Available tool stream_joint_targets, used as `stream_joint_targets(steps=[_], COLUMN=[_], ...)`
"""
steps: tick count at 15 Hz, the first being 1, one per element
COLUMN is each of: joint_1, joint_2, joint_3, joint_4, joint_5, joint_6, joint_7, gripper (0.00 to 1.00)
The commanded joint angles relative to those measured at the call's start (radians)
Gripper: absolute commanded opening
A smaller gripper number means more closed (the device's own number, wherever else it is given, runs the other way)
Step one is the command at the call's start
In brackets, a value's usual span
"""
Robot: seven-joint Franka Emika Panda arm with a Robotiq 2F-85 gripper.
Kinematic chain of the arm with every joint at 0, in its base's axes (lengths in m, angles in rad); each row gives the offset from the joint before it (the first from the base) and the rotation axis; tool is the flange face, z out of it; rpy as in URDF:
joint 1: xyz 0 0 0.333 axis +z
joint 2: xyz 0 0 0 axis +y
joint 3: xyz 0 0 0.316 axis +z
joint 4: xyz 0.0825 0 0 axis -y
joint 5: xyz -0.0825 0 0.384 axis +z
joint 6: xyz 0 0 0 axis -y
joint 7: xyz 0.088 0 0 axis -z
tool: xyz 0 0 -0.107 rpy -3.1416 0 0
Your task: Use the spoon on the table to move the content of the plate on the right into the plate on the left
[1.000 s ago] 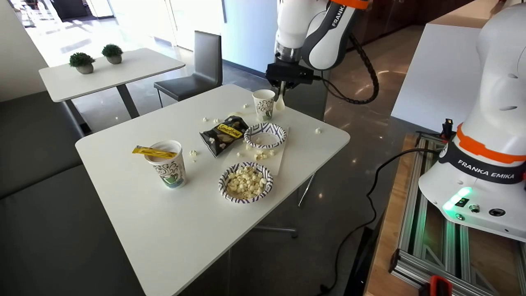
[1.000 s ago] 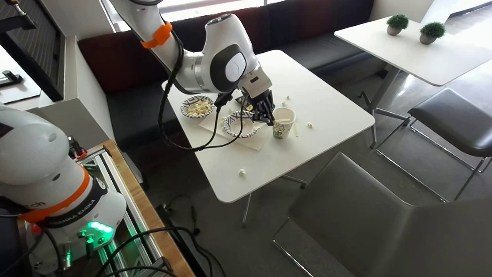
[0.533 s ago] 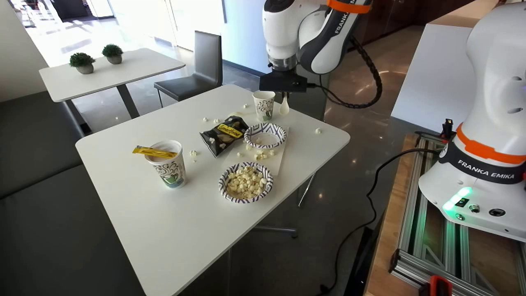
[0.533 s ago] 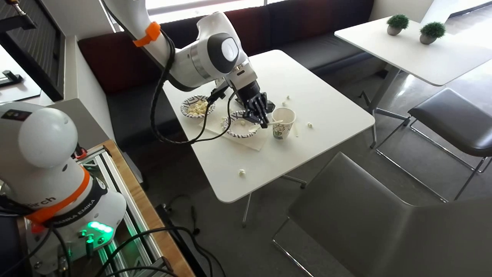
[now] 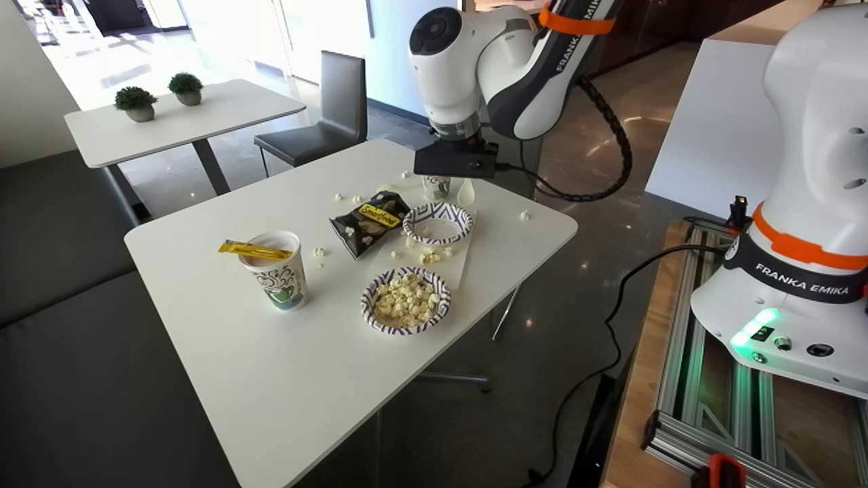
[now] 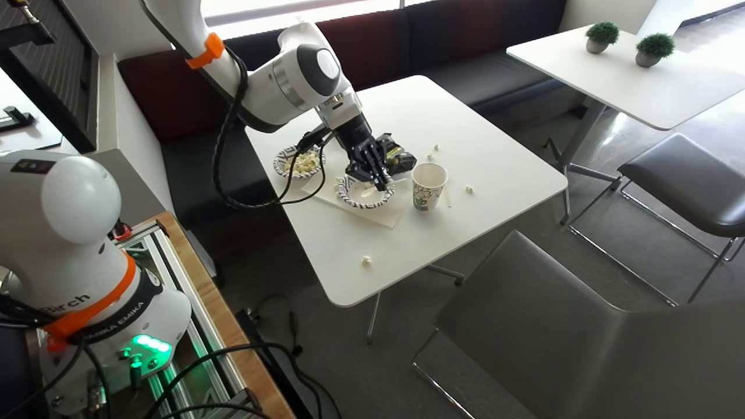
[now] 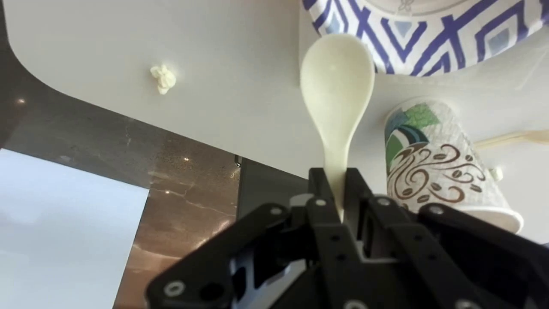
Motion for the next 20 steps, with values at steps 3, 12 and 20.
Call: stream_joint_targets(steps=[3,12,20], joint_1=[-0.177,-0.577,-0.691], joint_2=[0.004,0.065,0.155], joint_3=[0.221,0.649,0.801], joint_4=[0.035,0.153,0.251], joint_5=[-0.128,-0.261,-0.296], joint_6=[-0.062,-0.222,-0.288], joint_7=[0.235,0.487,0.544], gripper=[0.03,0.03,0.03])
